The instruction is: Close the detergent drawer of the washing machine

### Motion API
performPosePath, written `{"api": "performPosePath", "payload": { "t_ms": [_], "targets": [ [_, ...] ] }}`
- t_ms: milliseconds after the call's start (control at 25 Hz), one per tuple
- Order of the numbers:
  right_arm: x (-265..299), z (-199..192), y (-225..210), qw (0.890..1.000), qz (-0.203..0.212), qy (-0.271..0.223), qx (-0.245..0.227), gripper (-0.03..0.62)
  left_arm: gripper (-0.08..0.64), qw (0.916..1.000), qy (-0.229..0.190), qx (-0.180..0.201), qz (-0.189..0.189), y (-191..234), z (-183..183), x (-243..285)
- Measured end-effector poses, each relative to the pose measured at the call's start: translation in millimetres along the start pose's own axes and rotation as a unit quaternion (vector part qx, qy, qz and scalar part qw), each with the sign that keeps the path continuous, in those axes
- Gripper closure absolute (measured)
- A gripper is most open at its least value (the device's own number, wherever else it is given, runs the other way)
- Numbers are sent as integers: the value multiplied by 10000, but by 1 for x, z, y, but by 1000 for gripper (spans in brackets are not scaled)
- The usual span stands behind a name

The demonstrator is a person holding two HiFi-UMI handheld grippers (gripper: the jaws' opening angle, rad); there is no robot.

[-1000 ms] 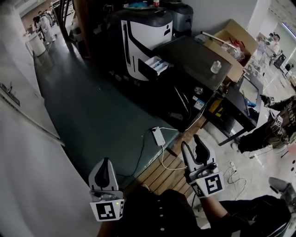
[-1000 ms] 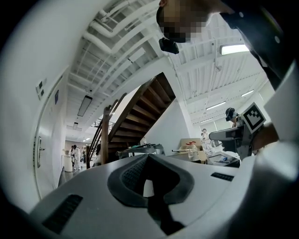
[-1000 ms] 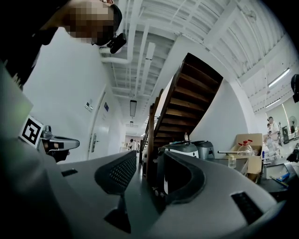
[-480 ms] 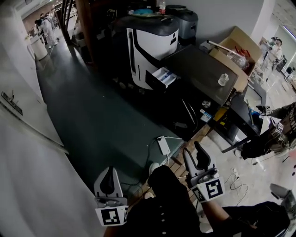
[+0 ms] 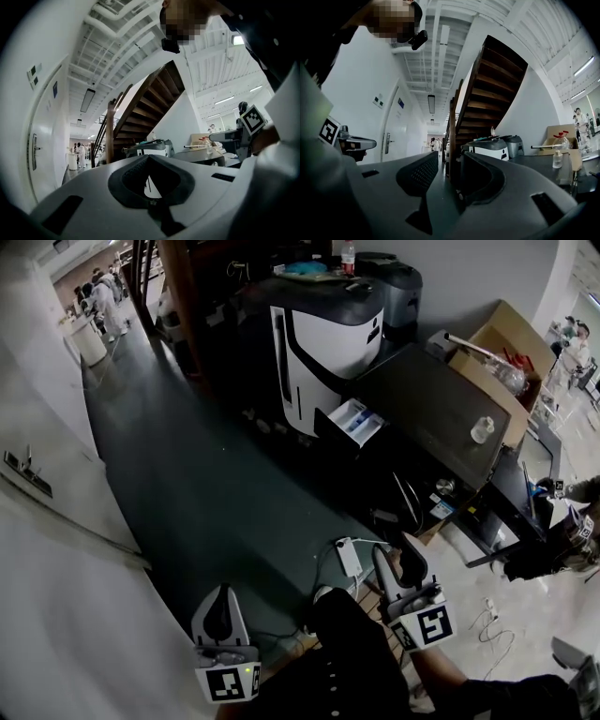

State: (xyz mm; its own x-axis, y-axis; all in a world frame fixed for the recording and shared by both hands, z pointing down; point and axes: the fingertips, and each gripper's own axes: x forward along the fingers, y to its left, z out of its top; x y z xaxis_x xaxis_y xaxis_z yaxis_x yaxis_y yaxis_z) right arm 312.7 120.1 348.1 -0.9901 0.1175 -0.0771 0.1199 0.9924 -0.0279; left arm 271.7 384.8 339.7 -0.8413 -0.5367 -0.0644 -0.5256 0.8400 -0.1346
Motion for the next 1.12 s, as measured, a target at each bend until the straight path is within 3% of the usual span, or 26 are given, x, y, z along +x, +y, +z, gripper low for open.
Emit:
{"api": "performPosePath", "payload": {
  "t_ms": [240,600,760,880,1120],
  "targets": [
    [72,16,-37,10000,-12,78,-48,425,547,10000,79,38,28,23,16,77],
    [155,71,-90,9999,-113,-99,17,426,546,9999,31,71,103,44,60,171],
    [176,84,-95,10000,-29,22,45,426,547,9996,-104,162,215,54,84,187],
    [190,94,-96,9998,-2,-166,75,430,547,9993,-105,123,340,63,85,192],
    [209,87,-89,10000,71,-36,31,430,548,9993,-45,77,371,79,80,201]
  ]
}}
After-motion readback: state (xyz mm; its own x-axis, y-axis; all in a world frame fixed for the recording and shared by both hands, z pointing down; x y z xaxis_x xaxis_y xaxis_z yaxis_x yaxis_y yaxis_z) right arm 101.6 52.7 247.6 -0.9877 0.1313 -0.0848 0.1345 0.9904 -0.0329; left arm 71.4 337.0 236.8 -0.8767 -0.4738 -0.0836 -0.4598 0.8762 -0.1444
